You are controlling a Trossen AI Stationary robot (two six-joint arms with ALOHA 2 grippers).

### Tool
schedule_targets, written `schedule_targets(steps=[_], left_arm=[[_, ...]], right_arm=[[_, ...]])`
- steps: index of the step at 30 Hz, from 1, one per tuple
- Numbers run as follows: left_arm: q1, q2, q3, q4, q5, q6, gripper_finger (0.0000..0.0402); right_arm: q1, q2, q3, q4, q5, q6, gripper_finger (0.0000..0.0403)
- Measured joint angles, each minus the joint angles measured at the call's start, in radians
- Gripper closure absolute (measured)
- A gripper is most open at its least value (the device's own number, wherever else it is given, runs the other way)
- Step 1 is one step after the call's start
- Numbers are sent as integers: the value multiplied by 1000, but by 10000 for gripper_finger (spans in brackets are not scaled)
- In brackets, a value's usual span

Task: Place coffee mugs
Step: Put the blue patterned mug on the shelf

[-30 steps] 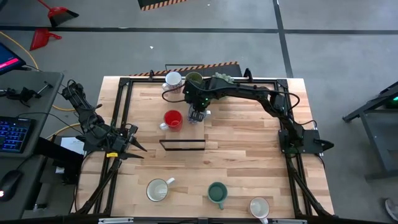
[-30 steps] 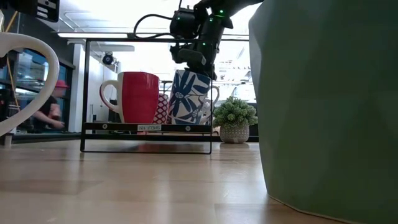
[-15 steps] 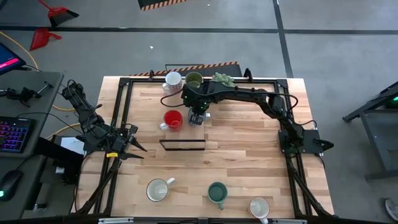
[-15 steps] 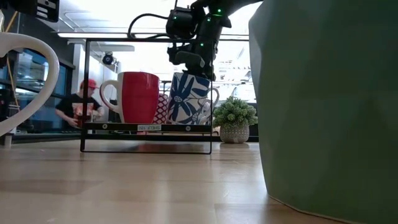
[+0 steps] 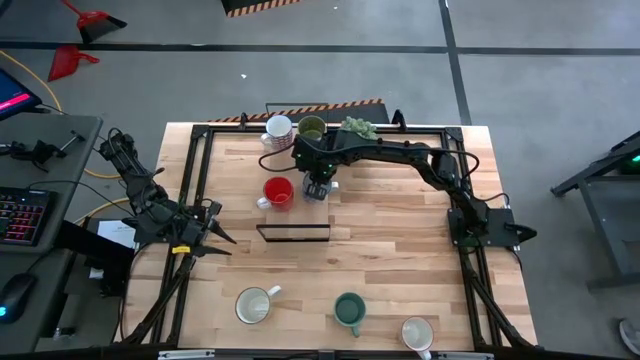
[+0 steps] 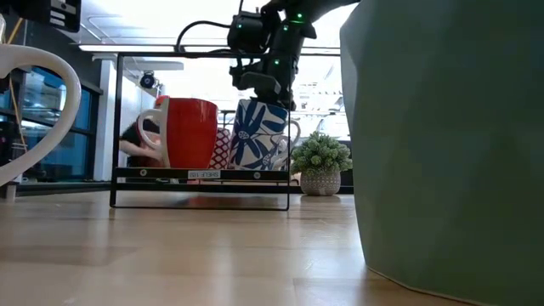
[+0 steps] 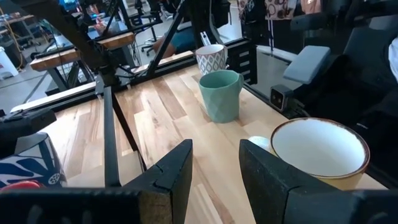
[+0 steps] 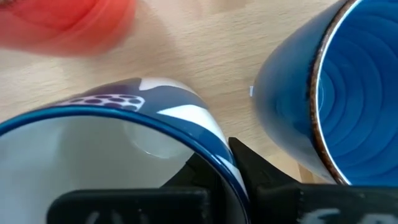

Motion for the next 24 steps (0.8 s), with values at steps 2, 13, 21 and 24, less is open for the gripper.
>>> schedule_targets(steps=[2,13,21,24], left_arm=[[0,0,0,-3,0,-16,282],[0,0,0,-26,0,-44,282],[0,0,0,-26,0,-44,282],[0,0,0,-26,0,-44,282]], right_arm=[[0,0,0,0,1,0,387],[0,0,0,8,3,-27,349],[0,1,5,2,5,-27,312],[0,2,34,0,5,-34,308]])
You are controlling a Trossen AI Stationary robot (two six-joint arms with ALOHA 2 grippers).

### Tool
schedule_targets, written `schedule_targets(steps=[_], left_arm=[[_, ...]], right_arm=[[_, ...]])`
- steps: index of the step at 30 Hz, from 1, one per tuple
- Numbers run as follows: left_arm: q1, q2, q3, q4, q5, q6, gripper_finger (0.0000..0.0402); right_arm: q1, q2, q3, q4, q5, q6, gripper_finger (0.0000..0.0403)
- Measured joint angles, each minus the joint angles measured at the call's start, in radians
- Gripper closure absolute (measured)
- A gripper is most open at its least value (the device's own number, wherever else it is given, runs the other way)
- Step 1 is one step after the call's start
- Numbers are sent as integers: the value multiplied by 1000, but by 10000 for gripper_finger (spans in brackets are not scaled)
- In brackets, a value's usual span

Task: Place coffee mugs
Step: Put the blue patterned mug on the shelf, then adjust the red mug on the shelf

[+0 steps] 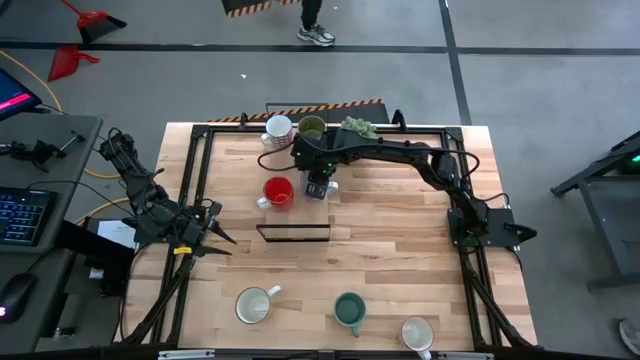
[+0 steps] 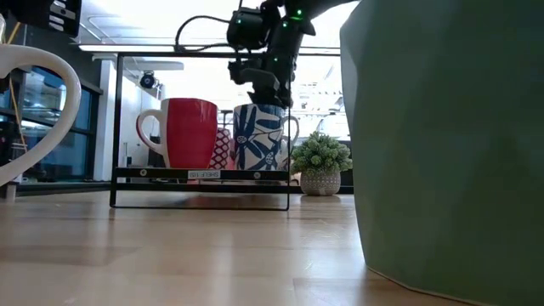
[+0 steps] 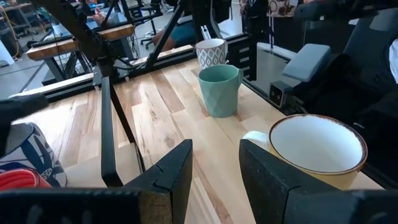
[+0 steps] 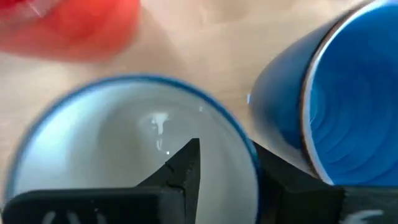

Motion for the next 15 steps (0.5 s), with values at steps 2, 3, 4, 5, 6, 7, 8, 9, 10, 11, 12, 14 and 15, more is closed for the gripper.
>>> schedule_targets(steps=[2,3,4,5,6,7,8,9,10,11,12,14,15], left_arm=[[0,0,0,0,0,0,282],[0,0,0,0,0,0,282],[0,0,0,0,0,0,282],[0,0,0,0,0,-1,282],[0,0,0,0,0,-1,282],[0,0,0,0,0,-1,282],[0,0,0,0,0,0,282],[0,0,0,0,0,0,282],[0,0,0,0,0,0,282],[0,0,0,0,0,0,282],[0,0,0,0,0,0,282],[0,0,0,0,0,0,282],[0,0,0,0,0,1,282]], right_arm=[[0,0,29,-3,0,-10,308],[0,0,46,-9,0,-11,308],[0,0,64,-15,0,-12,308],[0,0,82,-23,0,-12,308],[0,0,102,-39,0,-12,308],[0,0,122,-62,0,-12,308],[0,0,144,-83,1,-11,308],[0,0,169,-107,1,-3,308],[1,0,194,-135,0,5,308],[4,0,217,-159,-4,12,308],[8,-1,236,-181,-13,17,308],[21,-16,224,-194,-43,18,308],[29,-23,212,-209,-58,19,308]])
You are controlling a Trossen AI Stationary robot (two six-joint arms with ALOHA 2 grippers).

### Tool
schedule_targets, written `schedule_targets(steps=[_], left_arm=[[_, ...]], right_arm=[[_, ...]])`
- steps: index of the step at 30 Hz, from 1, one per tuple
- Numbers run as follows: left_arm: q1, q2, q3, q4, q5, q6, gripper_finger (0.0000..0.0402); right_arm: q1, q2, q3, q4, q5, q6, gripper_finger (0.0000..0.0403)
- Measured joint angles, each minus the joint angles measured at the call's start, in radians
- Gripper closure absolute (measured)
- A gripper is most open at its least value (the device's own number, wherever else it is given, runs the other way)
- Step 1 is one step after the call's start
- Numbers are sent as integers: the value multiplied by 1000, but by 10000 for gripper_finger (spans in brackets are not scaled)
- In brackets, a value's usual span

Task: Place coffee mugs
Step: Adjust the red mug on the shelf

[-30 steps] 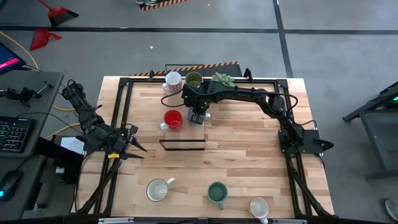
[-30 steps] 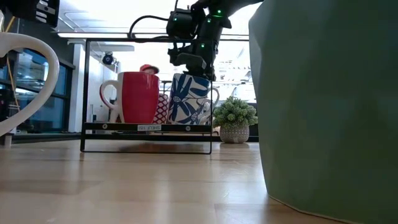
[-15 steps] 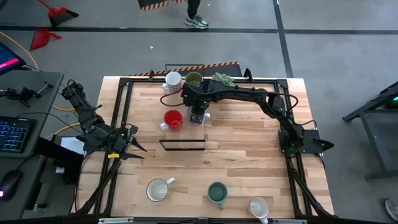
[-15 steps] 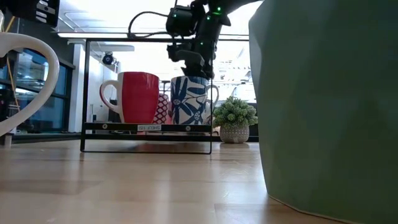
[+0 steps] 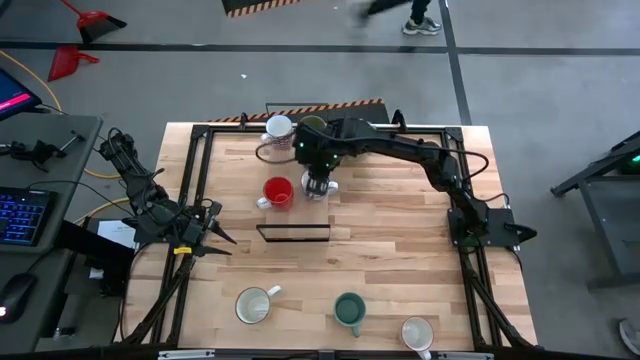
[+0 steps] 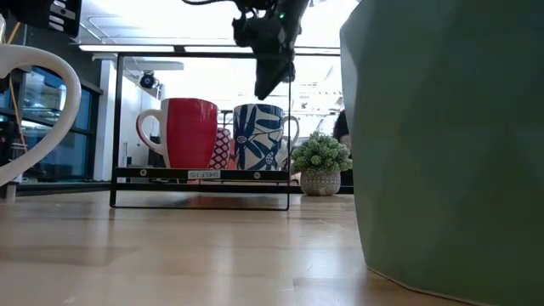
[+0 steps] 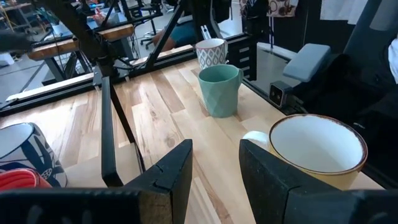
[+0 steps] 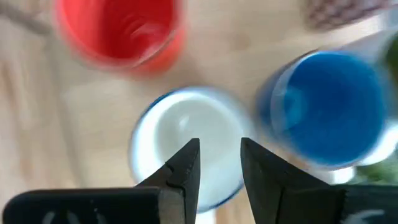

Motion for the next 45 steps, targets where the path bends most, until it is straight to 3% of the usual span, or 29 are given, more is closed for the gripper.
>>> schedule_targets(steps=[5,11,26,38,45], left_arm=[[0,0,0,-4,0,9,282],[0,0,0,-7,0,9,282],[1,3,0,-55,0,-1,282],[1,4,0,-55,-1,-1,282],[1,3,0,-59,-1,-1,282]], right_arm=[[54,-6,-19,-28,-10,-5,308],[114,-6,-19,137,-10,-84,308],[121,64,-20,391,-175,-142,308],[131,116,-20,403,-225,-144,311],[150,123,-19,395,-244,-145,349]])
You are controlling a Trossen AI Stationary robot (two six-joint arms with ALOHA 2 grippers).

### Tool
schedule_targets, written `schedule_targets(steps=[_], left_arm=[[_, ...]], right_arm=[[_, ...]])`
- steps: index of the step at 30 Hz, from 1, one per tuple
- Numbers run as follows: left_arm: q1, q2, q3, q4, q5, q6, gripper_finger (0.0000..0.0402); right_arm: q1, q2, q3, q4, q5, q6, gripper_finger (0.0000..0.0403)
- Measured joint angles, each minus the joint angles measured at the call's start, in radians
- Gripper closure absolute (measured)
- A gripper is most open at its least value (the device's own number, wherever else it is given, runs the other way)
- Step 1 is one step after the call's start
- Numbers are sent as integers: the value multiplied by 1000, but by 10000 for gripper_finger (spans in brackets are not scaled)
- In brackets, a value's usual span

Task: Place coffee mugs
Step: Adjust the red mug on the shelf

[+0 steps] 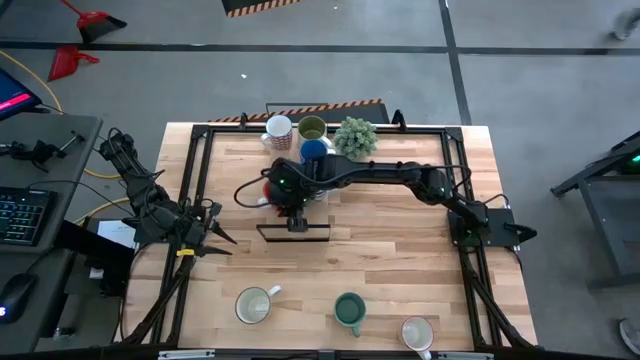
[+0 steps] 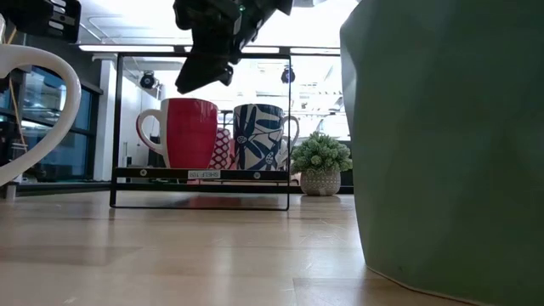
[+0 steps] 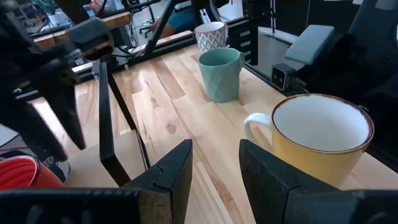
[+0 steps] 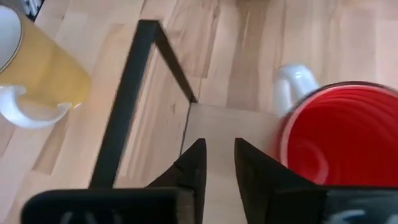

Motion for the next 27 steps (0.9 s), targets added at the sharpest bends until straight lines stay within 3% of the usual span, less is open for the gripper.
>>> schedule_targets(steps=[7,27], left_arm=[[0,0,0,0,0,0,282],[0,0,0,-16,0,-1,282]], right_arm=[[7,21,0,10,-2,-15,374],[-51,39,0,31,32,-44,375]])
